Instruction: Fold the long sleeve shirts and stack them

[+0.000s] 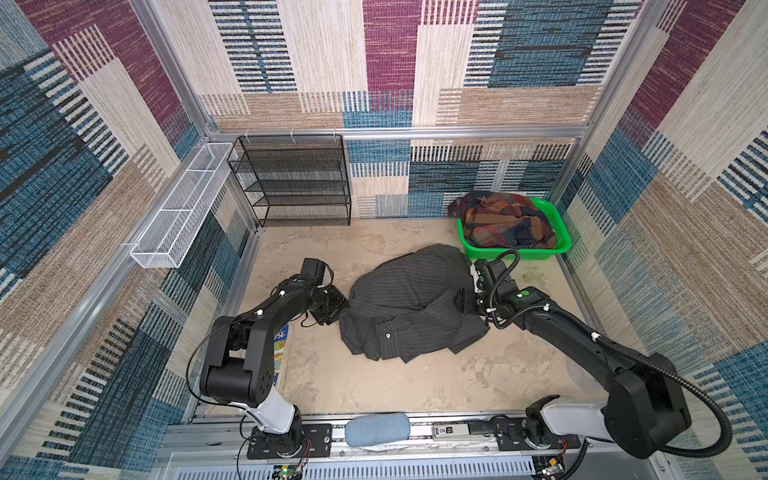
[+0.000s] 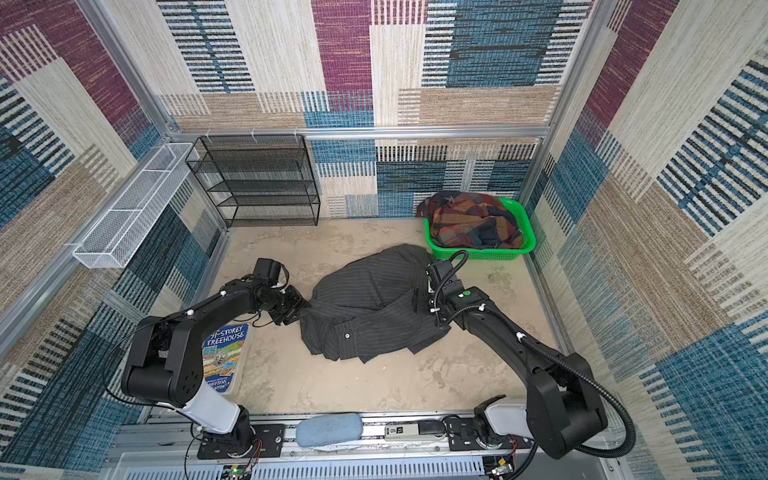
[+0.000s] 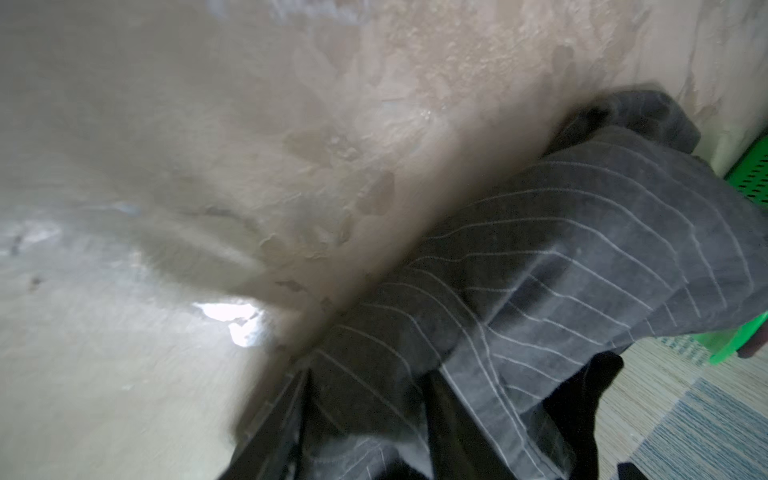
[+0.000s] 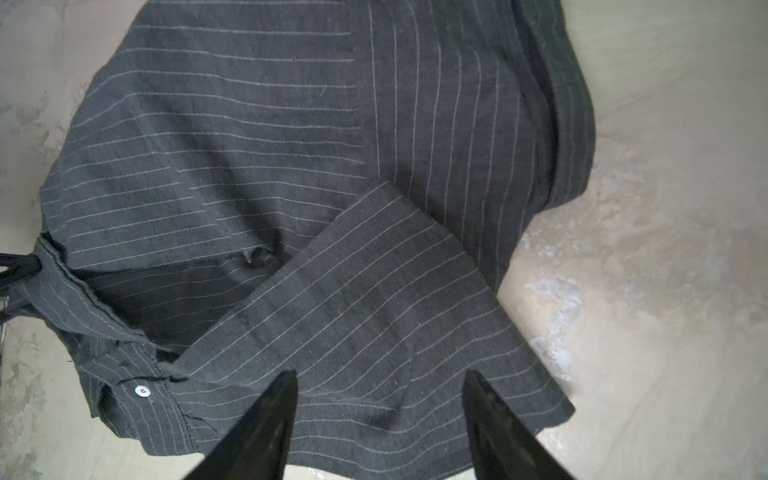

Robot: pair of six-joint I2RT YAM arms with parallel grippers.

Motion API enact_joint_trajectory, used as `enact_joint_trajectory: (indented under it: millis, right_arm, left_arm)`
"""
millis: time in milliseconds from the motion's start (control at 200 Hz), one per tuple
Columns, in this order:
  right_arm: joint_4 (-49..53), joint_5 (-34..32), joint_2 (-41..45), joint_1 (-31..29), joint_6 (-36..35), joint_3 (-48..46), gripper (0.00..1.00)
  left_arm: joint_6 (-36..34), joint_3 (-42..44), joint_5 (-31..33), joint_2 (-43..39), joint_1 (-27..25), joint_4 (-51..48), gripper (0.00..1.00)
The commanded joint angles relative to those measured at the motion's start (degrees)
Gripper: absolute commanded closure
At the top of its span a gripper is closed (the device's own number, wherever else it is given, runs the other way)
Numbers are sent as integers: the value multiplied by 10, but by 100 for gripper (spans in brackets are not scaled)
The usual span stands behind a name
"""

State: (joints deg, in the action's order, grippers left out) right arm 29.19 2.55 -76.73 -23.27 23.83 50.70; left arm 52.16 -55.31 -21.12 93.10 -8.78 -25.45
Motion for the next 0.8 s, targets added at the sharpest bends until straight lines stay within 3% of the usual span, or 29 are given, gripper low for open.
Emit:
enact_joint_trajectory:
  millis: [0,290,320,451,501,686,791]
  right_arm:
    - [-53,20,-31,0,-20,-7,32]
    - [-97,4,-160,0,-15,-9,28]
    - [-102,2,-168,1,-15,-9,33]
    - [-115,-15,-174,0,-15,-6,72]
    - [-115,-24,-158,1,-18,-2,81]
    - [-70,-51,-81,5,-47,68,97]
    - [-45,-47,-61,12,-64,125,100]
  left_arm:
    - [12,-1,-13,3,0,29,67]
    - [-11,-7,1,0,-1,15,100]
    - [-12,-8,3,0,-1,14,100]
    - [-31,-25,9,7,-1,1,100]
    - [-47,-44,16,8,-1,-14,100]
    - [-148,-182,74,21,0,-116,100]
    - [-211,-279,90,33,0,-162,100]
